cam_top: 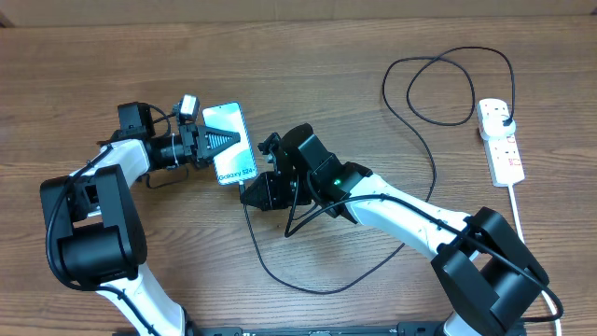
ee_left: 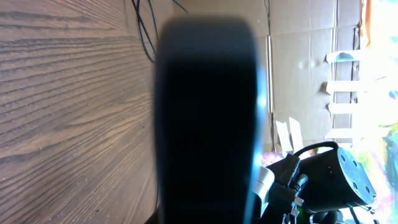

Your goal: Plug charger to phone and switch on socket

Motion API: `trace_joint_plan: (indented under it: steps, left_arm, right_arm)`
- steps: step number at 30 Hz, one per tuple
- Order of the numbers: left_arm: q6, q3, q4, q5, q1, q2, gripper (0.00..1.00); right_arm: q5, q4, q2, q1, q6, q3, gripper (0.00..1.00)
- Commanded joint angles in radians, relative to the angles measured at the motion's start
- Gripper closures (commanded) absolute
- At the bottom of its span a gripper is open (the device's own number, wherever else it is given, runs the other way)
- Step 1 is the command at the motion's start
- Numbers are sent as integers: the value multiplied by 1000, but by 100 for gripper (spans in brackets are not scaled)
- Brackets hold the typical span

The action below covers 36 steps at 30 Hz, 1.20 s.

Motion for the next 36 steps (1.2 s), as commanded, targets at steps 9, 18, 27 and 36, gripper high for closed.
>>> trace_joint_plan:
  steps: [9, 18, 27, 36]
  left_arm:
    - [-64, 7, 0, 47, 4, -36, 96]
    - [-84, 7, 0, 47, 3, -35, 95]
    - [-84, 7, 3, 45, -11, -35, 95]
    - [-84, 7, 3, 19, -11, -35, 96]
  right_arm:
    - [2, 14, 6, -16, 4, -5, 96]
    - [2, 14, 6, -16, 4, -5, 96]
    - [2, 14, 6, -16, 4, -5, 96]
    - [1, 14, 6, -16, 3, -5, 96]
